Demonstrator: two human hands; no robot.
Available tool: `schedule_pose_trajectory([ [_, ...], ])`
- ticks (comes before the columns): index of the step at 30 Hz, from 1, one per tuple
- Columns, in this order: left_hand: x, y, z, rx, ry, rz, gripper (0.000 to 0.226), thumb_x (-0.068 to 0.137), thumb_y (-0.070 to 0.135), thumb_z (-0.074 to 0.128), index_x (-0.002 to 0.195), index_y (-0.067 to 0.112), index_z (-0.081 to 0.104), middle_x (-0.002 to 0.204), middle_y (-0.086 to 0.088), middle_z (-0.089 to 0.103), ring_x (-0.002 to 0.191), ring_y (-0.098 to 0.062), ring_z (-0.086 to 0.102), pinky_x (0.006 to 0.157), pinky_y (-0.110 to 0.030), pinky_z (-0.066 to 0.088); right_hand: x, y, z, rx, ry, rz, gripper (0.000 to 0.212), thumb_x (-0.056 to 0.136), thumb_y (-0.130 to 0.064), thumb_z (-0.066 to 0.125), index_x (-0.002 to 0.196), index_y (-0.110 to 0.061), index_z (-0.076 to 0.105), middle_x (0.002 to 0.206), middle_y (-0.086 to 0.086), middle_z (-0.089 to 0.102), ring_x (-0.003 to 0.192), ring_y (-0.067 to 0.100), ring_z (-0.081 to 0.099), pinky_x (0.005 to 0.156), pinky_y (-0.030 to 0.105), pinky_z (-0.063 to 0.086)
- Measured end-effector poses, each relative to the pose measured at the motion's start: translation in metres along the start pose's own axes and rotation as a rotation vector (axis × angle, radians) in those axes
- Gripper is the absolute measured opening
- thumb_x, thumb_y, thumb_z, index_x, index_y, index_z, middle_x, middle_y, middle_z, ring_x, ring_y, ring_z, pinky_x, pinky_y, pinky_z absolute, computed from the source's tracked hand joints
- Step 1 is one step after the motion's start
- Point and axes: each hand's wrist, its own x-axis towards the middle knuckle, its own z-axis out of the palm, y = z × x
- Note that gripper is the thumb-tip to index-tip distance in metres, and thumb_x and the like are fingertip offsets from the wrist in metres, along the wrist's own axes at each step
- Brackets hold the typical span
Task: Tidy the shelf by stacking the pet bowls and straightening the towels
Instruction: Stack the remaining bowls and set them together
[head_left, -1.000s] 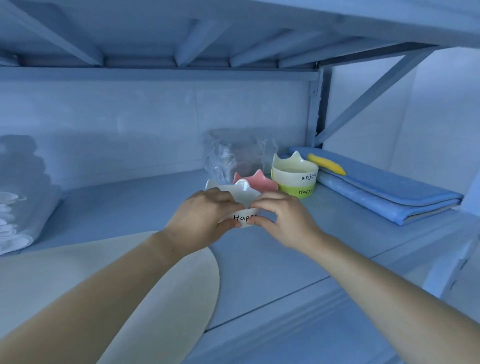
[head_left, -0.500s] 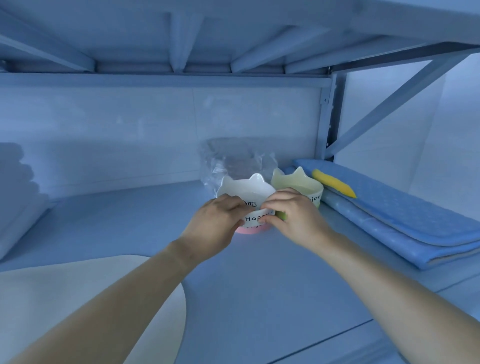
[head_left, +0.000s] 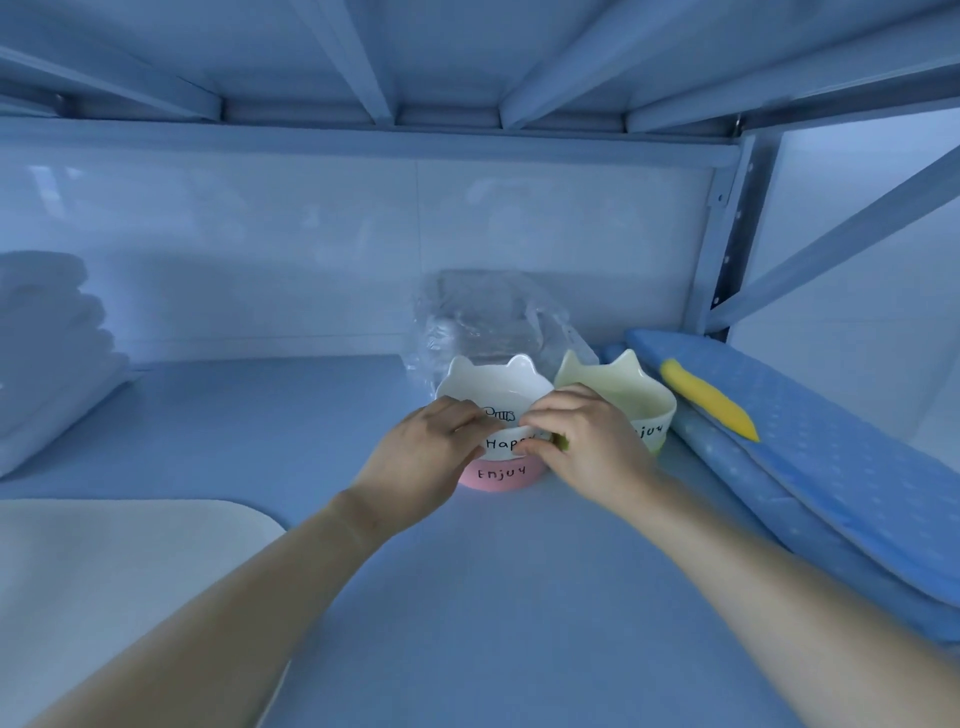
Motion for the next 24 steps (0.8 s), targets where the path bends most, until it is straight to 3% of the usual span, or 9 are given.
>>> schedule_pose_trajectory([
  [3,-0.005,-0.002,0.008,-0.010,0.013,-0.024,0.035,0.078,0.003,0.069,0.110,0.013,0.066,0.095,-0.004,0.065,0.086,-0.026,0.061,0.064,-0.029,0.052,-0.002,0.002,0.003,0.004,0.020,0.010,0.018,0.073,-0.026,0.076,0.083,-0.013,0.072,0.088,-0.002,0.069,0.090,0.022,0.057,0.072,0.034,0.050],
  [6,-0.013,-0.007,0.016,-0.131,0.034,-0.177,0.035,0.086,0.016,0.062,0.121,0.017,0.057,0.113,-0.001,0.058,0.108,-0.021,0.050,0.089,-0.025,0.042,-0.006,0.004,0.007,0.010,0.028,0.002,0.020,0.075,-0.027,0.073,0.089,-0.013,0.069,0.090,-0.002,0.066,0.094,0.021,0.055,0.076,0.031,0.048],
  [8,-0.014,-0.010,0.021,-0.150,0.029,-0.216,0.031,0.087,0.021,0.062,0.117,0.015,0.058,0.112,0.001,0.057,0.110,-0.019,0.047,0.093,-0.019,0.036,-0.008,0.004,0.009,0.007,-0.004,-0.014,0.024,0.077,-0.030,0.070,0.093,-0.014,0.065,0.092,-0.003,0.064,0.100,0.019,0.052,0.076,0.032,0.048],
  [13,-0.012,-0.013,0.025,-0.154,0.019,-0.214,0.027,0.086,0.022,0.064,0.112,0.015,0.059,0.107,0.003,0.056,0.107,-0.016,0.045,0.092,-0.025,0.040,-0.005,0.006,0.013,-0.091,-0.091,-0.035,0.029,0.076,-0.032,0.065,0.099,-0.017,0.055,0.098,-0.005,0.057,0.104,0.017,0.046,0.074,0.035,0.047],
  [16,-0.013,-0.015,0.024,-0.153,-0.001,-0.210,0.033,0.088,0.032,0.060,0.118,0.019,0.055,0.122,0.001,0.048,0.117,-0.017,0.041,0.094,-0.028,0.039,-0.006,0.006,0.016,-0.118,-0.104,-0.050,0.029,0.079,-0.032,0.064,0.103,-0.017,0.055,0.100,-0.003,0.053,0.102,0.019,0.045,0.076,0.030,0.041],
  [18,-0.016,-0.017,0.024,-0.178,-0.009,-0.289,0.049,0.085,0.049,0.053,0.126,0.023,0.047,0.136,0.000,0.034,0.120,-0.015,0.039,0.089,-0.028,0.041,-0.008,0.007,0.018,-0.086,-0.098,-0.047,0.032,0.078,-0.032,0.065,0.105,-0.017,0.055,0.103,-0.002,0.053,0.104,0.019,0.045,0.078,0.031,0.041],
  [21,-0.017,-0.012,0.027,-0.231,-0.054,-0.410,0.075,0.072,0.069,0.049,0.132,0.028,0.034,0.143,0.007,0.017,0.101,-0.009,0.046,0.075,-0.026,0.042,-0.010,0.006,0.017,-0.053,-0.113,-0.046,0.035,0.077,-0.030,0.066,0.106,-0.016,0.053,0.106,-0.001,0.052,0.108,0.020,0.042,0.081,0.034,0.044],
  [24,-0.012,-0.001,0.040,-0.284,-0.040,-0.530,0.078,0.070,0.064,0.058,0.131,0.024,0.031,0.145,0.010,0.012,0.083,-0.012,0.051,0.069,-0.026,0.044,-0.010,0.005,0.017,-0.013,-0.100,-0.040,0.029,0.079,-0.024,0.062,0.105,-0.014,0.054,0.106,0.001,0.053,0.109,0.022,0.044,0.082,0.037,0.045],
])
